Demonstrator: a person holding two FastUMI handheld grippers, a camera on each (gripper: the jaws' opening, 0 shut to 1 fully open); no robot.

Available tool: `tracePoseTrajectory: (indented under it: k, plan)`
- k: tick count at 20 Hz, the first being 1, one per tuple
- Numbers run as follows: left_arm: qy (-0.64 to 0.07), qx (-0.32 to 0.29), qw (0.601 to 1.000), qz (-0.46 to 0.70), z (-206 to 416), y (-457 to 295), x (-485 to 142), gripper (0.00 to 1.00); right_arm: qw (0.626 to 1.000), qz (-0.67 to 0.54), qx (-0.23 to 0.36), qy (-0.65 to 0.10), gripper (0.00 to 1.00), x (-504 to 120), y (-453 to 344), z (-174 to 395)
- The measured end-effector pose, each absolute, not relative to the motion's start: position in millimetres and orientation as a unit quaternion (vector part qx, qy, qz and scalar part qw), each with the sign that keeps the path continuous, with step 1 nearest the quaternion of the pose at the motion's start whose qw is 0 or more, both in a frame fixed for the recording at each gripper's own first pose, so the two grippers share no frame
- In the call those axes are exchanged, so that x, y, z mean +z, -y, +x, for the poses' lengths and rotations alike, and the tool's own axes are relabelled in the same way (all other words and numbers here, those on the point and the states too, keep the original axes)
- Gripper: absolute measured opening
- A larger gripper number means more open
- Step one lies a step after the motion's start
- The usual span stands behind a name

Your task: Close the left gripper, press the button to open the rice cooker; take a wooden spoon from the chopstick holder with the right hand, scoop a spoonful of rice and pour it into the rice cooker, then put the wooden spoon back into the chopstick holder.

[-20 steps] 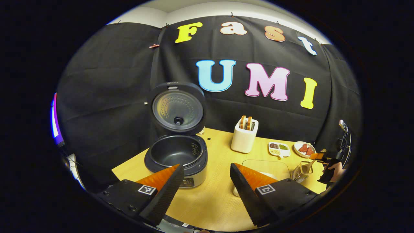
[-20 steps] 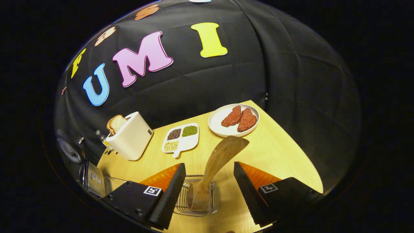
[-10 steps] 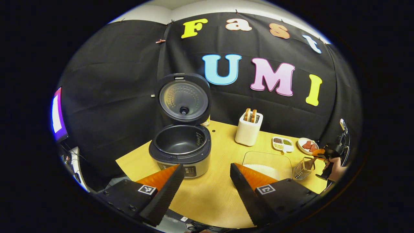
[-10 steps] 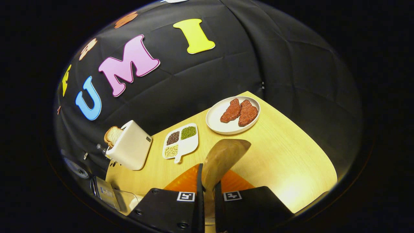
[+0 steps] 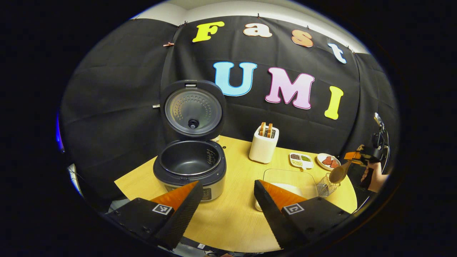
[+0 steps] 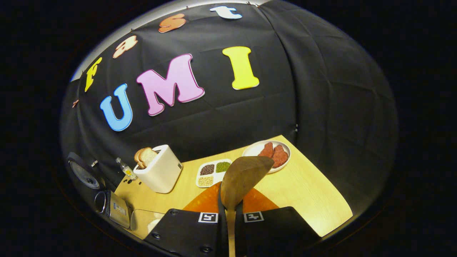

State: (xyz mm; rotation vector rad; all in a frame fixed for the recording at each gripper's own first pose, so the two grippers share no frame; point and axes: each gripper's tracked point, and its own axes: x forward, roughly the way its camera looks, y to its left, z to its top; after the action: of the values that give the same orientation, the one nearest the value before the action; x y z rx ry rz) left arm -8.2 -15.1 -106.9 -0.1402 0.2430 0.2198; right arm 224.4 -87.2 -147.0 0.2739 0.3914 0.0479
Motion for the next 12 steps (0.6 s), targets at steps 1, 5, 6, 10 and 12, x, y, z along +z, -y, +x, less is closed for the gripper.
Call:
tracePoseTrajectory:
  k: [1,5,6,10,12]
  plan:
    - [-0.12,0.104,0.985,-0.069,-8,7,-109,0.97,0.973,0.138,0.029,-0.185,0.11,-134,79,218]
    - [-0.116,0.087,0.987,-0.064,-14,-24,-115,0.96,0.973,0.14,0.072,-0.166,0.11,-99,23,188]
    - [-0.117,0.083,0.987,-0.067,-14,-31,-118,0.96,0.973,0.138,0.083,-0.163,0.11,-93,9,181]
    - [-0.124,0.074,0.986,-0.088,-17,-53,-128,0.96,0.971,0.139,0.103,-0.162,0.12,-91,-39,168]
    - [-0.127,0.07,0.985,-0.09,-19,-61,-133,0.96,0.972,0.125,0.108,-0.169,0.11,-102,-58,163]
